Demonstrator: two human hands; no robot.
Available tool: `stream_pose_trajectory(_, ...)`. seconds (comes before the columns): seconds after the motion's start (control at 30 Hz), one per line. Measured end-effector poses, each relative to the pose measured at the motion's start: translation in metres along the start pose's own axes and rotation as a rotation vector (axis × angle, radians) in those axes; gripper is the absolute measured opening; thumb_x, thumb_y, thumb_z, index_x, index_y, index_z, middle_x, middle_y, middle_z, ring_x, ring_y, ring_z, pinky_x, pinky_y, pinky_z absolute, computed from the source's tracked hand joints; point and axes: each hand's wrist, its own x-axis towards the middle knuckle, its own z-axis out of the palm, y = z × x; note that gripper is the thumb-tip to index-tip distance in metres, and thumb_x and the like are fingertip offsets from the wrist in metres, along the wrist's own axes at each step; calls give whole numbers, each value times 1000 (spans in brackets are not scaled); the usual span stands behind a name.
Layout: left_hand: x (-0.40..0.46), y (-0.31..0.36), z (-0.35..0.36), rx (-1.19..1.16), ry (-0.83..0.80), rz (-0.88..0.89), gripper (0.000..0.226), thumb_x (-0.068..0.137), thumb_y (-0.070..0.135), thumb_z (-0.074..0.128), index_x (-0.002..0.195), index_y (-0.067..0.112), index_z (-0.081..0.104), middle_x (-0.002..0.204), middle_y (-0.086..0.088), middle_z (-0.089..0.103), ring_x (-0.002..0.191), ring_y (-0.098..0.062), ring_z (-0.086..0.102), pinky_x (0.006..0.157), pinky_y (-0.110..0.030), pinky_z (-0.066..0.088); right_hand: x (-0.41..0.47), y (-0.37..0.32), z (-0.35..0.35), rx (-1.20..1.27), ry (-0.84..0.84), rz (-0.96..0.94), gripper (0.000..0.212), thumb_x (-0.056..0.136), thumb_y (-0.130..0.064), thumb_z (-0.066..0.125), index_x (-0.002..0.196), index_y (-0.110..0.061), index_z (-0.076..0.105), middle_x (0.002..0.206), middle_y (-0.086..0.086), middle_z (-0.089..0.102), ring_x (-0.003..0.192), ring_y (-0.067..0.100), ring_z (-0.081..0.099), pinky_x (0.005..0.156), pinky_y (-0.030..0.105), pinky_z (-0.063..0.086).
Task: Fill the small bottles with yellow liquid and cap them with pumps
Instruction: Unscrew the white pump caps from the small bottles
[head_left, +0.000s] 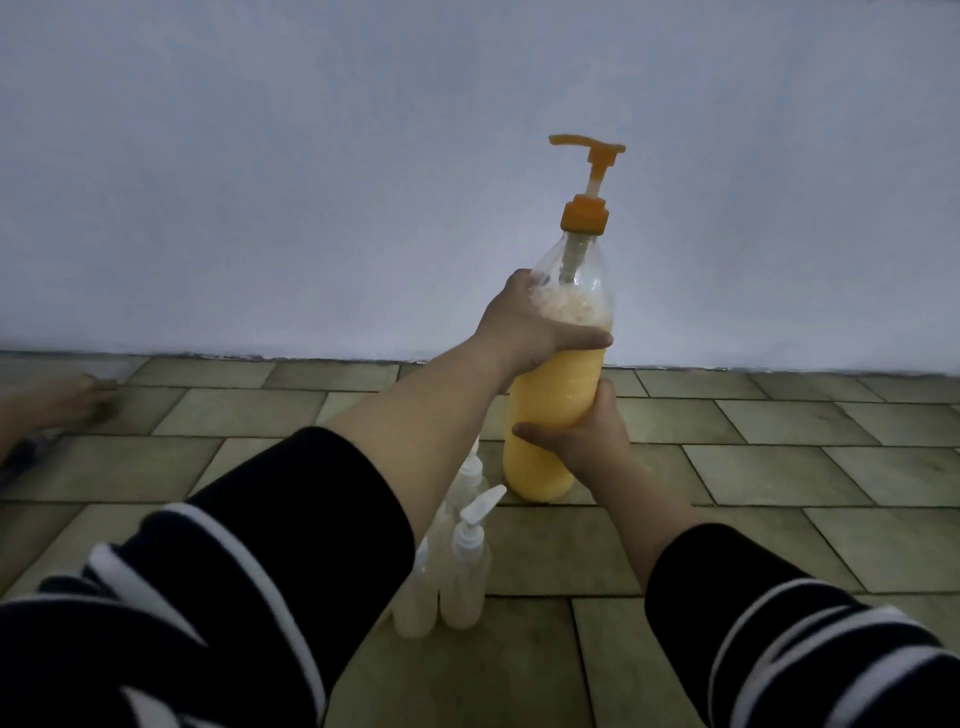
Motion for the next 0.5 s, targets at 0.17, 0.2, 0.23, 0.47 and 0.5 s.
stream_pose_trajectory(0.17,1,-1,-2,-22,-57,-44,90,53,34,89,128,26,39,119,4,49,106,-21,51,87,-41,51,1,8,0,-77,20,10,96,52,-35,90,132,-22,39,123,1,54,112,26,52,90,47,48)
stream_pose_trajectory(0.2,0,-1,-2,-32,-64,-54,89,53,34,89,127,26,40,118,4,49,105,-21,51,87,-43,51,0,8,-1,-82,19,6,97,50,-37,90,132,-22,41,122,1,55,111,26,53,90,48,49)
stream_pose_trajectory(0.23,-1,0,-2,-36,-69,-62,89,52,34,89,127,27,40,118,4,50,104,-21,52,87,-44,51,-1,8,-3,-85,18,2,98,47,-38,90,131,-22,42,122,1,57,110,26,54,89,49,50)
stream_pose_trajectory(0.47,-16,5,3,-84,-133,-114,98,44,36,91,128,29,41,124,2,51,109,-27,52,88,-50,50,-20,9,-16,-98,7,-18,103,38,-43,90,128,-24,45,118,-1,59,107,24,56,86,49,51)
stream_pose_trajectory(0.5,-19,7,4,-81,-145,-121,98,43,36,91,128,29,41,124,2,51,108,-27,53,88,-50,50,-24,10,-18,-98,6,-14,103,38,-43,90,128,-24,45,119,-1,58,107,25,56,86,49,51)
